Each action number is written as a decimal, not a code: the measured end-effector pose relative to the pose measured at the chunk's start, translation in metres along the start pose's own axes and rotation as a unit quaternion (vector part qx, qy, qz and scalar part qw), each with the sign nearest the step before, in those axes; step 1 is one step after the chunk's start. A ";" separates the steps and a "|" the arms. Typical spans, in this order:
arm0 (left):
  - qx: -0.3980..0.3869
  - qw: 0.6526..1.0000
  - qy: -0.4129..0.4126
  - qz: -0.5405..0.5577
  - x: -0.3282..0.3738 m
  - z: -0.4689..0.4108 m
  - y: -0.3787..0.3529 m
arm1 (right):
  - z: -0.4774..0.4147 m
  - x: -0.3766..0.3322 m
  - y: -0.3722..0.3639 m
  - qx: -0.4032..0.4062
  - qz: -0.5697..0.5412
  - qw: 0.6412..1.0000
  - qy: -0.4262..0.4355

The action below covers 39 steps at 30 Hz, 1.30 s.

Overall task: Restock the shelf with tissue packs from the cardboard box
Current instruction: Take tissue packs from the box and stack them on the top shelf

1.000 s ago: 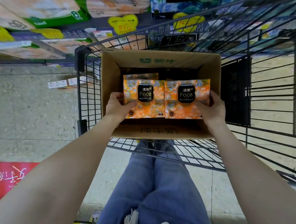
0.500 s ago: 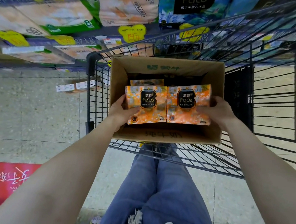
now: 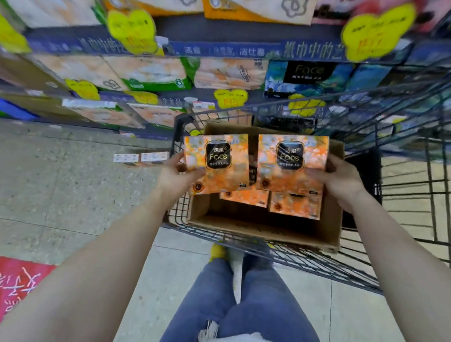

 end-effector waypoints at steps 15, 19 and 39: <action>0.063 0.976 -0.092 0.185 0.018 0.014 0.261 | 0.160 -0.169 -0.099 -0.016 -0.067 0.978 0.199; 0.083 0.967 -0.139 0.199 0.015 0.032 0.353 | 0.235 -0.200 -0.148 -0.021 -0.101 0.968 0.230; 0.210 0.891 -0.279 0.290 0.124 0.027 0.679 | 0.382 -0.488 -0.307 -0.095 -0.212 0.895 0.382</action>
Point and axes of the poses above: each hand's wrist, its own z-axis away from the middle knuckle, its own y-axis out of the back of the hand, x = y × z, the point moved 5 cm from there along -z, towards the middle knuckle, and after that the axes turned 14 degrees about x, right-handed, at the moved point
